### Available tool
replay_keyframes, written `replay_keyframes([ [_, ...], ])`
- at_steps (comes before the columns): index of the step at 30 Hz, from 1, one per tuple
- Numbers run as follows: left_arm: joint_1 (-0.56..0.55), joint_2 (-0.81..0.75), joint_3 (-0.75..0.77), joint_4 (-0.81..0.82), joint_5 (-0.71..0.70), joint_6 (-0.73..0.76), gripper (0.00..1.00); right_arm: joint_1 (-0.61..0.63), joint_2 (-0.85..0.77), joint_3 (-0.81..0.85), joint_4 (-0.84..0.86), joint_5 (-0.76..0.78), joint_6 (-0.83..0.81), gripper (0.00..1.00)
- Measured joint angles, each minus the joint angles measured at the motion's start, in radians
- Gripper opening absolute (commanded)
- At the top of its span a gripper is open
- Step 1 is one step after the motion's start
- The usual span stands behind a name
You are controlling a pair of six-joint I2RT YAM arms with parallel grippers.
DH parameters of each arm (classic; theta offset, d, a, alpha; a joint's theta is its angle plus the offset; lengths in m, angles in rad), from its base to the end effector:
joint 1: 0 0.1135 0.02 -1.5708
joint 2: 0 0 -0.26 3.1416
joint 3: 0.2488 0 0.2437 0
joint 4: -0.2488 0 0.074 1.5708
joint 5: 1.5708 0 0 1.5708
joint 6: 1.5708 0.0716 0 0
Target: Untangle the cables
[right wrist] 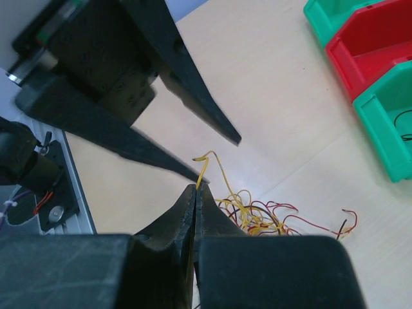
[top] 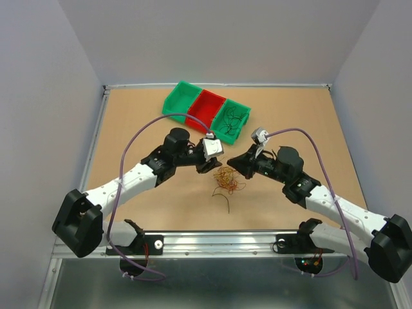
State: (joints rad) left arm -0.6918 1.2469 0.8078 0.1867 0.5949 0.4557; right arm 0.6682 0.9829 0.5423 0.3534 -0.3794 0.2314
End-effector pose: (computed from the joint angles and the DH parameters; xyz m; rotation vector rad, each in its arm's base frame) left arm 0.2098 -0.2259 0.2806 1.3255 1.2696 -0.7066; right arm 0.1837 0.1788 0.2712 -0.6694 1.6166 0.9846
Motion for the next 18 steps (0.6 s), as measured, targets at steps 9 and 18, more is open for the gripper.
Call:
replay_keyframes([
  [9,0.000,0.056,0.068,-0.035,-0.030,0.002,0.00,0.000,0.062,0.000,0.061,-0.071,-0.017,0.73],
  [18,0.000,0.011,0.339,-0.181,-0.018,-0.047,0.00,0.000,0.311,0.001,0.270,-0.063,-0.127,0.82],
])
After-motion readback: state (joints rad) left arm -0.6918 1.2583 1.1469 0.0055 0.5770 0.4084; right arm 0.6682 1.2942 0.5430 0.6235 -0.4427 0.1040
